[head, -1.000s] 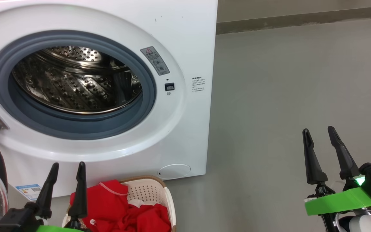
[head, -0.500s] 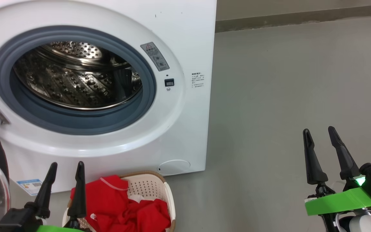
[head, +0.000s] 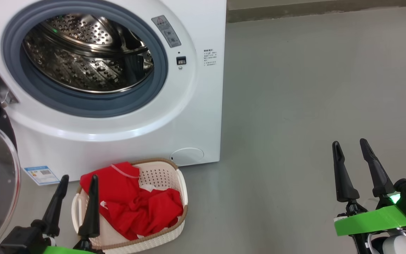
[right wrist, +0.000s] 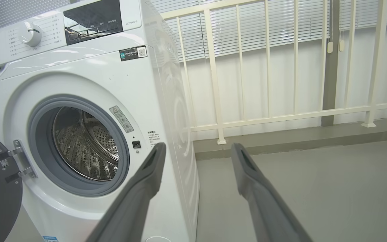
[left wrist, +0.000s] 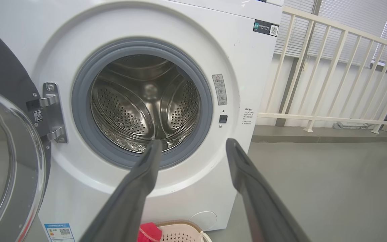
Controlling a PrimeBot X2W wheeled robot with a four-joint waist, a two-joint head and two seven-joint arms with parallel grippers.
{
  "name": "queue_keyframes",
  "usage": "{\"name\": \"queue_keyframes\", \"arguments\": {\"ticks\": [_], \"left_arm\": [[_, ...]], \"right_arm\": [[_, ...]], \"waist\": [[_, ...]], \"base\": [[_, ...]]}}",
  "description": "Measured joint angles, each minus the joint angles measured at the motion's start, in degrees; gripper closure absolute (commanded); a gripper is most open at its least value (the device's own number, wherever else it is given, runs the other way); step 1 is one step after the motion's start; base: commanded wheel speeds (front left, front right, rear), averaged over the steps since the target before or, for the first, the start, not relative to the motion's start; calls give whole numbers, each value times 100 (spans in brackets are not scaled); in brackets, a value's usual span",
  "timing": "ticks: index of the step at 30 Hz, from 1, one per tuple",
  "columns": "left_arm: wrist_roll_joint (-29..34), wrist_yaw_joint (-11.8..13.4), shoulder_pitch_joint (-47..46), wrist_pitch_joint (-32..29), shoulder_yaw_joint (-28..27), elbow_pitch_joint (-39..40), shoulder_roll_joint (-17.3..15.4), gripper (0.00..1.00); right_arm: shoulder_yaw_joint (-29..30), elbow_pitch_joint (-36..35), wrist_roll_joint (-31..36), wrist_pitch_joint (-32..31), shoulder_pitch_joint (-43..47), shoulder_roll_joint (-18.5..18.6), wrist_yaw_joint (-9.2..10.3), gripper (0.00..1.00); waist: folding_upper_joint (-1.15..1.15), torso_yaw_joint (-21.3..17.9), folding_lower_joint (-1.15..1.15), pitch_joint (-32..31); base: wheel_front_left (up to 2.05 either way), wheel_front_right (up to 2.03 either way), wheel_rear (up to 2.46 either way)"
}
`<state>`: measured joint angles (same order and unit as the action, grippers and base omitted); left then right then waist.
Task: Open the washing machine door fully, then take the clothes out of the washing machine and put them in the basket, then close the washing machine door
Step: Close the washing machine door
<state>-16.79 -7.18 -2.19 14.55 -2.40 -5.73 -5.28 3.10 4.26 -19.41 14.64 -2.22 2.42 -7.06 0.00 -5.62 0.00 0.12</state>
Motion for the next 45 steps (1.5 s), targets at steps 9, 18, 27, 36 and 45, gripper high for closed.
{"name": "queue_keyframes", "arguments": {"ticks": [9,18,27,36,45], "left_arm": [[155,0,1,0,-83,-1,-11,0],[246,0,0,0,-124,1,70,0],[288,10,-4,0,-179,51,130,0],[339,111,-10,0,-243,172,205,0],[520,375,-13,0,-279,483,246,0]], "right_arm": [[5,21,1,0,0,0,0,0],[12,35,1,0,0,0,0,0],[-11,33,3,0,-1,1,0,0],[-132,14,27,0,-5,1,0,0],[-218,-22,147,0,-37,1,0,0]], "waist": [[0,2,0,32],[0,53,0,52],[0,362,0,58],[0,818,0,59],[0,1386,0,101]], "base": [[-51,51,0],[0,0,0],[0,0,0],[0,0,0],[0,0,0]]}}
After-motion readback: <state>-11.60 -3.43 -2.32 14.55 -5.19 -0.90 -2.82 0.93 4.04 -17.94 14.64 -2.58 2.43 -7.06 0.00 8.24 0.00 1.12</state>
